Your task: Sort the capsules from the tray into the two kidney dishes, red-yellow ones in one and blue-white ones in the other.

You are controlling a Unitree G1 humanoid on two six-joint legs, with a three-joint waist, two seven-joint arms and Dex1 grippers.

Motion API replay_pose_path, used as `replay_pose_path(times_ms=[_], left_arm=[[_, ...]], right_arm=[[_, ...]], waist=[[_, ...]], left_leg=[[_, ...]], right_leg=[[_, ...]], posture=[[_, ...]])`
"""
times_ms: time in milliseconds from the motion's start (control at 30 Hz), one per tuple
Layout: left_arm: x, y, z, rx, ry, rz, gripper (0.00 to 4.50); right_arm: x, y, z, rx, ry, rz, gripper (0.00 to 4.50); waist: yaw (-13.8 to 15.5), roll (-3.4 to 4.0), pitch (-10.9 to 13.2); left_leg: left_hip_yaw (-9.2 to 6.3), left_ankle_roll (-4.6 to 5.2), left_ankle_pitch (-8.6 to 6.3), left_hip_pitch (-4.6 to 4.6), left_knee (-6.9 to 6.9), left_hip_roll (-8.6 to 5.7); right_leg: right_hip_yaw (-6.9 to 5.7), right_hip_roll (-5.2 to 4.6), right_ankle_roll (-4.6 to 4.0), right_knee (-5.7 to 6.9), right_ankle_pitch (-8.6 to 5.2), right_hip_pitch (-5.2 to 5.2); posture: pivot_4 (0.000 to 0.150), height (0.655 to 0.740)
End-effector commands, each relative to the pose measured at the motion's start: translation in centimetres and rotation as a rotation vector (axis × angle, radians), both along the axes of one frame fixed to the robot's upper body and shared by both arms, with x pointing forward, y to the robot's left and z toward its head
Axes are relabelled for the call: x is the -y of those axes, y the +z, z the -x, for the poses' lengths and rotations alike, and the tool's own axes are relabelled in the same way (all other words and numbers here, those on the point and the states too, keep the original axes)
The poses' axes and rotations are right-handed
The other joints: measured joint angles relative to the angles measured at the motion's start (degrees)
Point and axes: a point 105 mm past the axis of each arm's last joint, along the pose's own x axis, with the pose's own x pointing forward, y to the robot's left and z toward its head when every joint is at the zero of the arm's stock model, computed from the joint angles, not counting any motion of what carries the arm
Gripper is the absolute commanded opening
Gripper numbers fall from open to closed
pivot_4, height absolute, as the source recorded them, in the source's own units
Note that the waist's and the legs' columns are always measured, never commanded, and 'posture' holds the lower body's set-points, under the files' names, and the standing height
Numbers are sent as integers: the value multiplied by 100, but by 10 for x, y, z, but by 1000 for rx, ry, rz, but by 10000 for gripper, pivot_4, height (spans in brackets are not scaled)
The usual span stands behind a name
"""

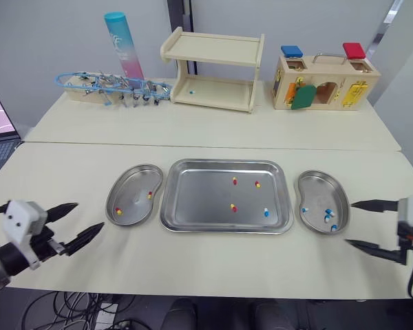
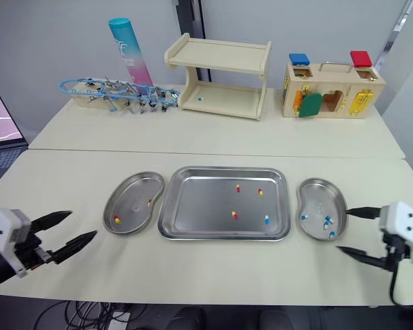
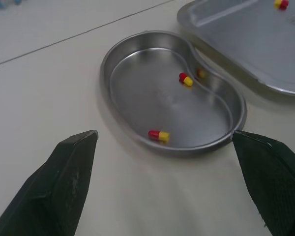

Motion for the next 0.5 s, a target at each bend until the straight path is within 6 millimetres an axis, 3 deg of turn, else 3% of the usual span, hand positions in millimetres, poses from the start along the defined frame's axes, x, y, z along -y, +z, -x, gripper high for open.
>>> replay_pose_path(times_ms=[33,233,500], left_arm=[[19,9,-4,29,-59,22,45000],[53,22,-10,62,-145,68,45000],[126,29,-12,8,-459,91,45000]], right_arm=[[-33,-1,9,43,47,-89,44481],[-62,-22,12,106,-31,-216,44481],[-79,-37,21,70,-55,-251,44481]], waist=[[-2,0,0],[0,-4,-3],[3,-4,-3]], left_leg=[[0,0,0,0,1,0],[-1,0,0,4,2,0],[-3,-1,1,7,3,0]], right_leg=[[0,0,0,0,0,0],[0,0,0,4,0,1],[0,0,0,7,0,4]], posture=[[1500,7400],[1500,7400],[1500,7400]])
